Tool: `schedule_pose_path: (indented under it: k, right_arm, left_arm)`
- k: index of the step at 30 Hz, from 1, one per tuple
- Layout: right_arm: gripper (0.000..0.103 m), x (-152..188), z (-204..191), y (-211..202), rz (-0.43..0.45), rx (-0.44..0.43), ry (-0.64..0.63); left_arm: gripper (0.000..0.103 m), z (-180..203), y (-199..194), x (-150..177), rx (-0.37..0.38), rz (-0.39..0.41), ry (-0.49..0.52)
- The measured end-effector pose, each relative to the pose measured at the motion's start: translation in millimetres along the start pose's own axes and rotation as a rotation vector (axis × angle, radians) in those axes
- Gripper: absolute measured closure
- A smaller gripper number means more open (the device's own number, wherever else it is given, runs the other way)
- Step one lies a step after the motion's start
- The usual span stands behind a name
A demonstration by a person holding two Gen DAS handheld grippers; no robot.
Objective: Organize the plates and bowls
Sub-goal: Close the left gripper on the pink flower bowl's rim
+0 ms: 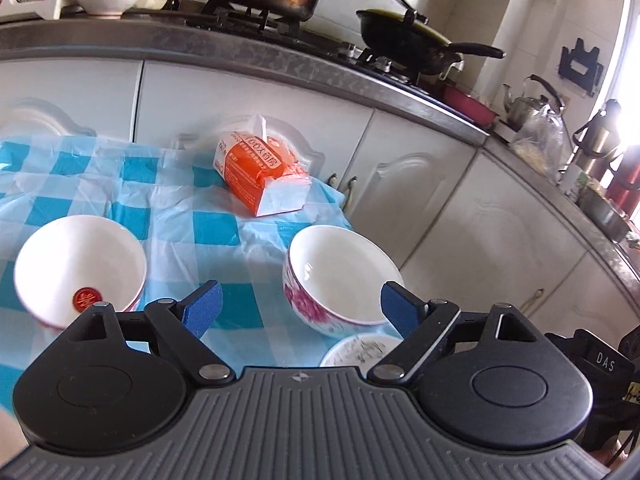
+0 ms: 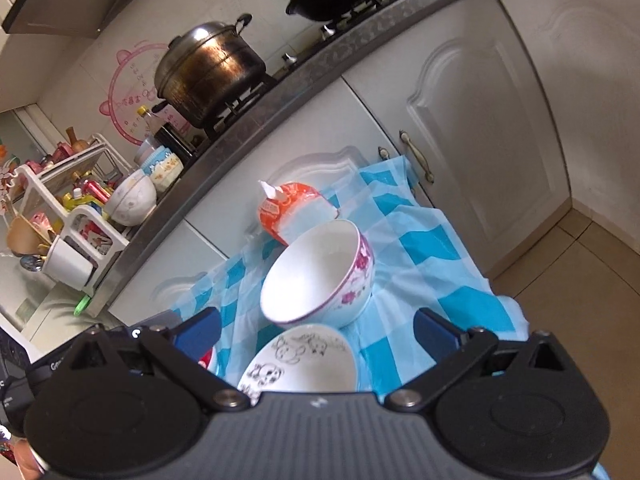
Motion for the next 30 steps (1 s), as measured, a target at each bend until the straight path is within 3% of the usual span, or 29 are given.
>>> schedule_pose_path:
  k: [6, 11, 15, 23, 26, 30]
  right_arm:
    - [0.019, -13, 26, 40, -0.043, -0.019, 0.106]
    - [0.019, -23, 37, 63, -0.071, -0.077, 0.169]
    - [0.021, -26, 37, 79, -0.100, -0.077, 0.138]
    - [0.029, -24, 47, 102, -0.150, -0.111, 0.200]
    - [0.032, -26, 45, 104, -0.154, -0.150, 0.219]
    - [0.031, -27, 41, 105, -0.169, -0.139, 0.192]
  left_arm:
    - [0.018, 3, 42, -1, -0.019, -0.054, 0.002]
    - [0.041, 0, 79, -3, -0.021, -0.105, -0.022]
    - [0.060, 0, 99, 0, -0.019, -0.139, -0.042]
    - [0.075, -4, 110, 7, 0.002, -0.171, -0.076]
    - [0.076, -4, 112, 6, 0.008, -0.169, -0.082]
    - [0.078, -4, 111, 7, 0.006, -0.165, -0.079]
Point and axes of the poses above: each gripper's, at about its wrist camera, not at the fingertips, and y roughly the way its jaws point, z to its right, x to its underside, the point moved 6 cm from there along y, roughly the way its jaws point, and after that the axes turned 1 degree about -x, right-handed, at the moved point
